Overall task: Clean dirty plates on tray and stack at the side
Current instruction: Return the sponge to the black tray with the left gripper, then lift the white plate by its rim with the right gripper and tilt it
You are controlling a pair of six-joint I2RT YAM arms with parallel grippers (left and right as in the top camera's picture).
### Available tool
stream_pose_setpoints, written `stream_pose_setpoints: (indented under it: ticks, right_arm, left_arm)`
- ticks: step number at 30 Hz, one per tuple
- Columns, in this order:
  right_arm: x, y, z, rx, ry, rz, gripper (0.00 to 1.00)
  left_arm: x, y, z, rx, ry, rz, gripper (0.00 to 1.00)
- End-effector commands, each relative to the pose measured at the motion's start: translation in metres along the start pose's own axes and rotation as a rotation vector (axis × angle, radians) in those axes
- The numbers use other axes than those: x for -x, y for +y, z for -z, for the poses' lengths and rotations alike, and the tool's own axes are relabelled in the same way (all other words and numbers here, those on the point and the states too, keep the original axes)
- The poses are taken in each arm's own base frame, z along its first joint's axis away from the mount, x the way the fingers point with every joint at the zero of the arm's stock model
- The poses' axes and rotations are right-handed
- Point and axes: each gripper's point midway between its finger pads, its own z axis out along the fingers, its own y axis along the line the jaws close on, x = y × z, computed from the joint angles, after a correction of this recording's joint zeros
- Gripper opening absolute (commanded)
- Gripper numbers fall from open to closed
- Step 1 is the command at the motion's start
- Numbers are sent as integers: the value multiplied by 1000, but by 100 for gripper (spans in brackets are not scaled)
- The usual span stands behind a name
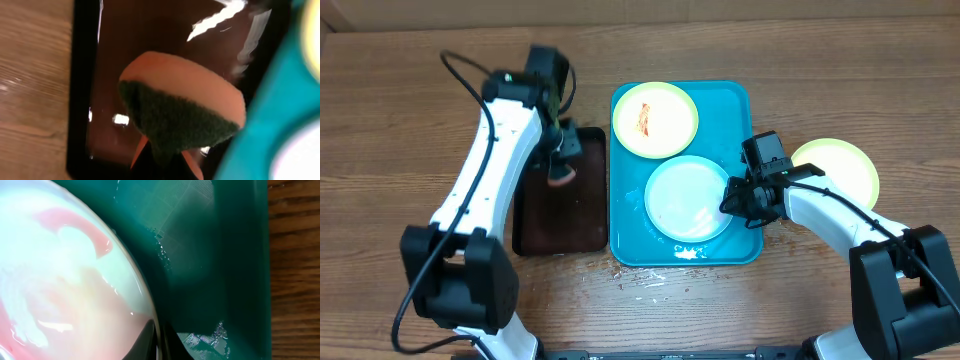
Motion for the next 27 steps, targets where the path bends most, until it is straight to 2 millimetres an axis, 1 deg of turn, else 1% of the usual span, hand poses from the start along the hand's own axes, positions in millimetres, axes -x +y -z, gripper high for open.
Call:
stream_pose_setpoints:
  ticks: [1, 3, 4, 5, 6, 7, 8, 9, 12, 14, 16, 18, 19, 20, 21, 23, 24, 25, 27]
  right_arm:
    - [-10, -29, -12, -133, 31, 0, 4]
    - [-12, -29, -11, -139, 44, -1, 4]
    - [-12, -29, -9, -143, 50, -1, 4]
    - [-12, -29, -7, -146, 57, -2, 4]
    - [-12, -29, -5, -149, 61, -2, 4]
    - [-10, -27, 0, -151, 66, 5, 4]
    - [-7, -24, 5, -151, 67, 21, 4]
    - [-4, -22, 11, -153, 64, 30, 4]
    - [10, -7, 37, -141, 50, 101, 4]
    - [21, 6, 60, -150, 31, 162, 4]
    - [31, 17, 81, -190, -3, 199, 4]
    - [41, 32, 101, -225, -51, 260, 4]
    - [46, 43, 111, -233, -80, 299, 4]
    - [51, 58, 123, -239, -126, 336, 4]
    - [53, 65, 127, -237, -145, 353, 4]
    - [57, 94, 140, -215, -214, 427, 4]
    - [57, 105, 143, -204, -240, 447, 4]
    - [57, 120, 146, -187, -278, 474, 4]
    - [57, 148, 149, -161, -355, 521, 4]
  left_arm:
    - [-22, 13, -40, 20, 96, 2, 4]
    - [-24, 17, -49, 21, 100, 13, 5]
    - [-24, 19, -51, 21, 102, 19, 10]
    - [-24, 20, -51, 19, 103, 23, 17]
    - [-23, 20, -50, 17, 104, 26, 26]
    - [-22, 21, -47, 13, 104, 31, 35]
    - [-21, 21, -44, 4, 105, 29, 41]
    - [-19, 20, -40, -13, 107, 22, 48]
    - [-11, 16, -20, -80, 100, 26, 61]
    - [-3, 17, -1, -125, 81, 49, 64]
    - [7, 19, 23, -168, 47, 66, 65]
    - [16, 21, 49, -218, 4, 71, 69]
    - [20, 24, 62, -240, -22, 76, 72]
    - [25, 28, 79, -263, -57, 86, 79]
    - [27, 29, 88, -277, -75, 89, 81]
    - [31, 35, 113, -317, -130, 103, 85]
    - [32, 36, 122, -331, -151, 104, 87]
    - [33, 38, 135, -355, -180, 106, 89]
    - [32, 41, 150, -373, -221, 112, 90]
